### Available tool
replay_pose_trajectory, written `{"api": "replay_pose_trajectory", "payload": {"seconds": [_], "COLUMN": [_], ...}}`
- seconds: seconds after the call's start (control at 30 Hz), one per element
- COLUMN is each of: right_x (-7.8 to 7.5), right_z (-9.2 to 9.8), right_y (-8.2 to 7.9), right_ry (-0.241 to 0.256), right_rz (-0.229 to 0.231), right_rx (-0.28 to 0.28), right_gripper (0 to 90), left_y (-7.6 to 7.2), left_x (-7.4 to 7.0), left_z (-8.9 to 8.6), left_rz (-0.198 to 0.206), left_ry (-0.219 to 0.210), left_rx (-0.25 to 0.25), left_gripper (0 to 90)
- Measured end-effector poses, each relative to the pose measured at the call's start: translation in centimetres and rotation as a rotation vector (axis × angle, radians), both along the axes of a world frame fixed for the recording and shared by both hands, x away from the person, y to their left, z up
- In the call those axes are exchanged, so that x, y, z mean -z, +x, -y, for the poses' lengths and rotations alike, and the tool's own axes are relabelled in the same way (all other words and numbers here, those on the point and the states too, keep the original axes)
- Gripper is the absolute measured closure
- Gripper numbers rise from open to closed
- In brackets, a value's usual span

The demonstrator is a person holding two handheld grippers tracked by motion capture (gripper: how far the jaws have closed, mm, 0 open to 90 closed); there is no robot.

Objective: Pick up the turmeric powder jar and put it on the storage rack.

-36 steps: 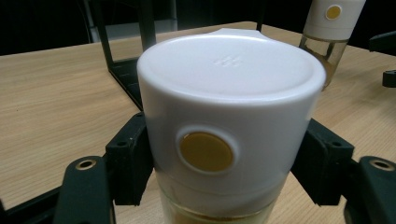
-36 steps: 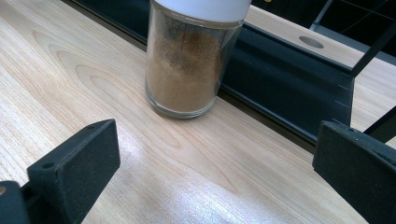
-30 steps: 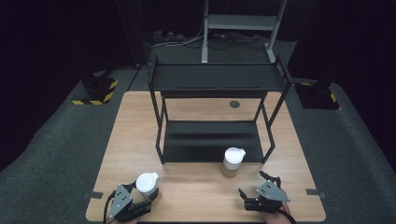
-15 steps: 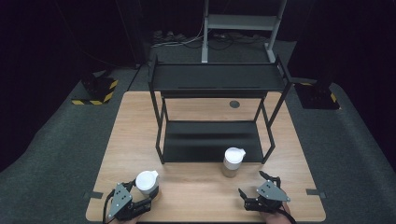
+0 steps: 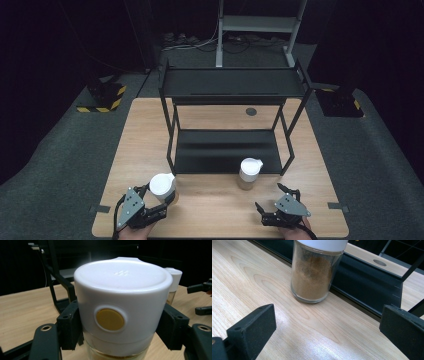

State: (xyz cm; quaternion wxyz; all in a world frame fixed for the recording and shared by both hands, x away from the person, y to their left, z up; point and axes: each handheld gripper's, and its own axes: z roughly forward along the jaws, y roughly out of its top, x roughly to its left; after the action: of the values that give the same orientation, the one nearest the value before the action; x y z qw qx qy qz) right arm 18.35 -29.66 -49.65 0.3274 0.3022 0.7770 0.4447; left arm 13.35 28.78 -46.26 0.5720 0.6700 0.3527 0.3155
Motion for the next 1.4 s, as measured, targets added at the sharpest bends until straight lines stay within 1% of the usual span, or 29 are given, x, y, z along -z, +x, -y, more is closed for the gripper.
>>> {"api": "replay_pose_trajectory", "payload": {"seconds": [0.03,0.13,0.33,0.37,0.4,0.5,0.53,0.63,0.67,0.7,0.73,0.87,0.93,0.97,1.23,1.3,1.4], "right_x": [0.0,0.0,0.0,0.0,0.0,0.0,0.0,0.0,0.0,0.0,0.0,0.0,0.0,0.0,0.0,-0.1,-0.1], "right_z": [0.0,0.0,-0.1,-0.1,-0.1,-0.1,-0.1,0.0,0.0,0.0,0.0,0.0,0.0,0.0,0.0,0.0,-0.1], "right_y": [0.0,0.0,0.0,0.0,0.0,0.0,0.0,0.0,0.0,0.0,0.0,0.0,0.0,0.0,0.0,0.1,0.1], "right_ry": [0.000,0.002,-0.006,-0.006,-0.006,-0.006,-0.007,-0.006,-0.005,-0.005,-0.005,-0.004,-0.003,-0.003,-0.002,-0.002,-0.006], "right_rz": [0.000,-0.003,0.002,0.002,0.001,0.001,0.001,0.001,0.001,0.001,0.002,0.000,0.000,0.000,0.001,-0.005,-0.006], "right_rx": [0.000,0.000,-0.001,-0.001,-0.001,0.000,-0.002,-0.002,-0.001,-0.001,-0.001,-0.001,-0.001,-0.001,0.000,0.001,0.000], "right_gripper": [0.0,0.0,0.0,0.0,0.0,0.0,0.0,0.0,0.0,0.0,0.0,0.0,0.0,0.0,0.0,0.0,0.0], "left_y": [0.0,0.4,1.8,1.8,2.1,2.4,2.8,3.0,3.4,3.4,3.7,4.2,4.4,4.4,5.1,5.5,5.8], "left_x": [0.0,-0.7,-2.7,-2.7,-3.1,-3.5,-4.0,-4.4,-4.8,-4.8,-5.3,-6.3,-6.7,-6.7,-8.2,-8.6,-9.0], "left_z": [0.0,0.2,0.9,0.9,1.2,1.4,1.8,2.0,2.3,2.3,2.6,3.0,3.3,3.3,4.2,4.4,4.5], "left_rz": [0.000,0.011,0.019,0.019,0.020,0.022,0.026,0.029,0.031,0.031,0.035,0.051,0.058,0.058,0.078,0.081,0.084], "left_ry": [0.000,-0.007,-0.019,-0.019,-0.022,-0.018,-0.018,-0.017,-0.018,-0.018,-0.017,-0.016,-0.023,-0.023,-0.024,-0.031,-0.037], "left_rx": [0.000,0.003,0.014,0.014,0.017,0.023,0.028,0.030,0.035,0.035,0.038,0.041,0.043,0.043,0.057,0.062,0.061], "left_gripper": [30.4,30.5,30.4,30.4,30.5,30.5,30.5,30.5,30.5,30.4,30.5,30.4,30.5,30.5,30.4,30.4,30.4]}}
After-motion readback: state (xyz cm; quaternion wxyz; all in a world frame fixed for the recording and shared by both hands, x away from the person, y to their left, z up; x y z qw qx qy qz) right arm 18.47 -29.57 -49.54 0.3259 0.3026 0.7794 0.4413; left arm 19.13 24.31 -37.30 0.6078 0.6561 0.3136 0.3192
